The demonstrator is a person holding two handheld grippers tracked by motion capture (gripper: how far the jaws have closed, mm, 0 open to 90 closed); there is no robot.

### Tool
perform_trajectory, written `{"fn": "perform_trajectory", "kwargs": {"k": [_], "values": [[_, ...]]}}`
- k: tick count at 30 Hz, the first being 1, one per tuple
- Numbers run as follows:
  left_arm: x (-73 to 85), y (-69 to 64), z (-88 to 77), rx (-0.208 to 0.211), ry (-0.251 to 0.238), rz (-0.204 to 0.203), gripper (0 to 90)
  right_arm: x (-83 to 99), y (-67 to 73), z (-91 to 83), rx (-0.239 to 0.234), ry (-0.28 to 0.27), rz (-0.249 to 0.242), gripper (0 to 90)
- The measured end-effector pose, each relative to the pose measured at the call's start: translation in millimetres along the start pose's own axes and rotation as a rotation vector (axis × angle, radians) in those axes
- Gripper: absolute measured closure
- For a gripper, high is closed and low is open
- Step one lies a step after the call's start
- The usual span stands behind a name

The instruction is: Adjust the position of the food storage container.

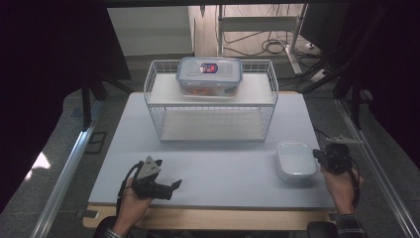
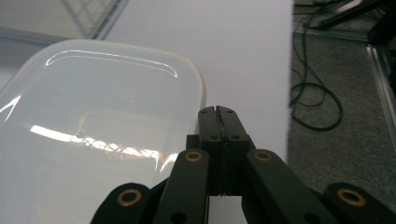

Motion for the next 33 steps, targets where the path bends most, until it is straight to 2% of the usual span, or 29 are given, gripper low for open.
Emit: {"fn": "perform_trajectory", "kwargs": {"k": [5, 14, 19, 22, 24, 26, 33], "values": [[0.3, -0.3, 0.7, 0.002, 0.006, 0.003, 1.9, 2.9, 20.3, 2.8, -0.051, 0.023, -0.035, 89.8], [0.1, -1.9, 2.5, 0.008, 0.012, 0.007, 1.9, 10.9, 57.7, 7.3, -0.158, 0.068, -0.068, 89.8], [-0.3, -2.7, 3.3, 0.011, 0.014, 0.012, 1.9, 17.9, 87.0, 11.9, -0.232, 0.102, -0.099, 89.8], [-0.5, -3.3, 3.5, 0.013, 0.016, 0.013, 1.9, 22.3, 106.9, 13.5, -0.278, 0.124, -0.139, 89.7], [-0.7, -3.4, 2.8, 0.01, 0.014, 0.012, 1.9, 23.0, 113.2, 11.0, -0.264, 0.106, -0.173, 89.7], [-0.5, -2.9, 2.2, 0.009, 0.011, 0.008, 1.9, 23.8, 113.2, 5.0, -0.25, 0.092, -0.191, 89.8], [-0.5, -2.6, 2.0, 0.008, 0.011, 0.007, 2.0, 39.8, 105.2, -24.5, -0.248, 0.066, -0.189, 89.7]]}}
Point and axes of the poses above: each handheld gripper's, and its own axes: z roughly forward along the jaws, x roughly out of its underside, y roughly to its left, the point moved 3 cm from there along z, roughly forward along the jaws, and after that the axes turned 15 degrees about z, right-handed, at the moved point
